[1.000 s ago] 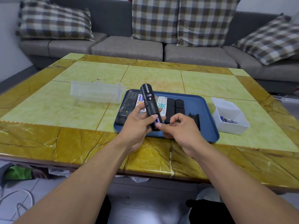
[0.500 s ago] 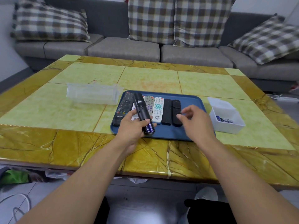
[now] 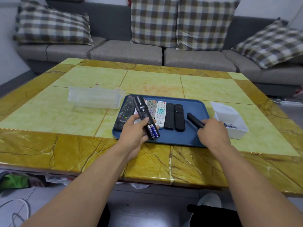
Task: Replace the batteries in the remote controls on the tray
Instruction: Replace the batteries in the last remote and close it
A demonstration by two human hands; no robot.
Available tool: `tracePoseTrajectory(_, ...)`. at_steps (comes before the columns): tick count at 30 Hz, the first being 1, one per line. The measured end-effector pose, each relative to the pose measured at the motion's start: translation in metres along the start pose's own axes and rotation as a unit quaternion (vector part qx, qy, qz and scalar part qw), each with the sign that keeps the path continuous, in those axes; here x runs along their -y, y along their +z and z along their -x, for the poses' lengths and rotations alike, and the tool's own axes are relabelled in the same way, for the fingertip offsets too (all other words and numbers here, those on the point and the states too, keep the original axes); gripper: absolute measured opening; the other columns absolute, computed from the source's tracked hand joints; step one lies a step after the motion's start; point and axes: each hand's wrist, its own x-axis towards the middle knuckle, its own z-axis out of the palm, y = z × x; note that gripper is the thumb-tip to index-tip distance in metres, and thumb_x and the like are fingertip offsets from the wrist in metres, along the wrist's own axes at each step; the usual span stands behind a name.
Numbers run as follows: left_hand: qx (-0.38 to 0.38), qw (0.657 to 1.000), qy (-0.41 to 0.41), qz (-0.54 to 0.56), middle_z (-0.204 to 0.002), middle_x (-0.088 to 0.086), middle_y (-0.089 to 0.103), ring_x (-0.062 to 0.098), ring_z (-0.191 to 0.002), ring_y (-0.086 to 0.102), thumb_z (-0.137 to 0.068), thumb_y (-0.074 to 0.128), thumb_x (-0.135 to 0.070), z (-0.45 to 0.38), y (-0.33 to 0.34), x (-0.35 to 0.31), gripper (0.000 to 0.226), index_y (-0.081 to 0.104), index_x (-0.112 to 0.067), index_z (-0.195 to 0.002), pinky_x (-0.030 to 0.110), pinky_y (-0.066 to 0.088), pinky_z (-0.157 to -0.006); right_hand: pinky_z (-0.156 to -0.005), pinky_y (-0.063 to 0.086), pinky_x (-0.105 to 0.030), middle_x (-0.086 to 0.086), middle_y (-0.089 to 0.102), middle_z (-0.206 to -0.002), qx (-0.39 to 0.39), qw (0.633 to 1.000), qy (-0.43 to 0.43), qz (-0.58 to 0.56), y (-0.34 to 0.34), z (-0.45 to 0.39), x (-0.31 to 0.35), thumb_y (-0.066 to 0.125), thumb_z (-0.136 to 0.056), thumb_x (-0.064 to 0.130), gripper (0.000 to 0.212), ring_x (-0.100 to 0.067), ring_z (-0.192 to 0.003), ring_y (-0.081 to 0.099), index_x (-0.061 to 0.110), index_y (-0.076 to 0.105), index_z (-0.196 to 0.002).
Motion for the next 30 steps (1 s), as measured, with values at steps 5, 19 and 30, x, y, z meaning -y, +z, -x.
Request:
tracePoseTrajectory(5,-0.03,0.999,0.025,-0.023,-0.114,0.016,0.073,0.032,-0.098,0.075,-0.106,0.049,-0.012,-0.004,0.003,0.004,0.022,0.053,-0.01,-0.127,0.053,0.06,-0.086,-0.074,0.055,-0.032,-0.004,0.075,-0.097,0.087,0.918,-0.032,-0.386,-0.022,0.037,0.046,0.061,-0.096,0.009,0.026,-0.019,-0.078,0.072,0.018,0.061,-0.12)
tracePoseTrajectory(19,-0.013,0.997,0.077,0.013,-0.104,0.016,0.075,0.035,-0.1,0.074,-0.098,0.062,-0.004,0.004,0.011,0.004,0.035,0.049,-0.003,-0.13,0.047,0.061,-0.088,-0.078,0.061,-0.049,-0.008,0.068,-0.087,0.228,0.869,0.036,-0.437,0.016,0.065,0.079,0.078,-0.086,0.02,0.031,-0.025,-0.064,0.071,0.016,0.058,-0.109)
tracePoseTrajectory(30,-0.002,0.994,0.103,-0.028,-0.093,0.012,0.078,0.03,-0.093,0.075,-0.094,0.07,-0.013,0.008,0.008,0.003,0.03,0.058,-0.001,-0.119,0.043,0.062,-0.086,-0.071,0.063,-0.034,-0.018,0.07,-0.114,0.312,0.779,0.078,-0.539,0.019,0.065,0.074,0.069,-0.093,0.027,0.025,-0.025,-0.076,0.071,0.004,0.068,-0.104)
